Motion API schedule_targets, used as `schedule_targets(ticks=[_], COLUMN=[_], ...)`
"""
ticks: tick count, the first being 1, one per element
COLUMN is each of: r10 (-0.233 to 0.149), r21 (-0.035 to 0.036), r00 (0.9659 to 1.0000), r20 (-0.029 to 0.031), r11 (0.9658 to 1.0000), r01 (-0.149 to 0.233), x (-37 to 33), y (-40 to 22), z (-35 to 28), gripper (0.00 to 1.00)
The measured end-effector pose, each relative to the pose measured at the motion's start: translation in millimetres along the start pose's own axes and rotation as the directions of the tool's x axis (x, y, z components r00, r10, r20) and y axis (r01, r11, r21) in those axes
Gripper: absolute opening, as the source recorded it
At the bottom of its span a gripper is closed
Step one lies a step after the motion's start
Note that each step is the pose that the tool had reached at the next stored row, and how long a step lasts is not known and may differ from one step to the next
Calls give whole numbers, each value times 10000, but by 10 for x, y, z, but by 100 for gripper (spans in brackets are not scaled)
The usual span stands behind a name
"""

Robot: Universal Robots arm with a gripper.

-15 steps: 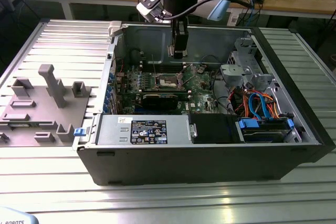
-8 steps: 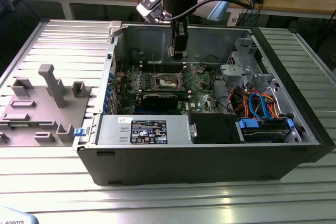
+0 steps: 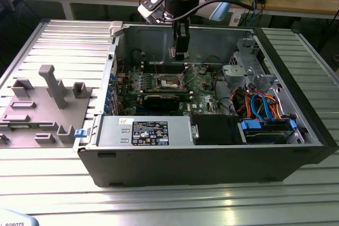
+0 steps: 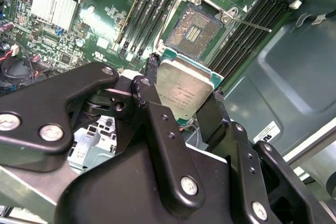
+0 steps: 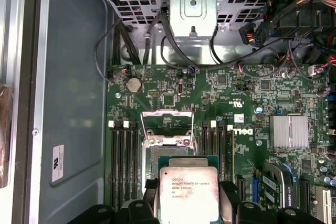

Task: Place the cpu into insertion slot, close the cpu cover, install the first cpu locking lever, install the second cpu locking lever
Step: 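Place the cpu into insertion slot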

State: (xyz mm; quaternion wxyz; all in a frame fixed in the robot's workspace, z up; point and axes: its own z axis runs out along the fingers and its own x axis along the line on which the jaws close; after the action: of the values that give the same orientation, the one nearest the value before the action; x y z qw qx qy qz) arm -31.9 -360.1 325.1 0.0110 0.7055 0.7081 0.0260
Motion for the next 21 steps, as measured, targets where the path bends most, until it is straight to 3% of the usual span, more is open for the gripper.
schedule_targets(ticks=[21], r10=[1], r21=[0], r00=[10000], r20=[0], r11=[10000], r01=[-1], x=[-1], y=[-3], z=[49], gripper=[54])
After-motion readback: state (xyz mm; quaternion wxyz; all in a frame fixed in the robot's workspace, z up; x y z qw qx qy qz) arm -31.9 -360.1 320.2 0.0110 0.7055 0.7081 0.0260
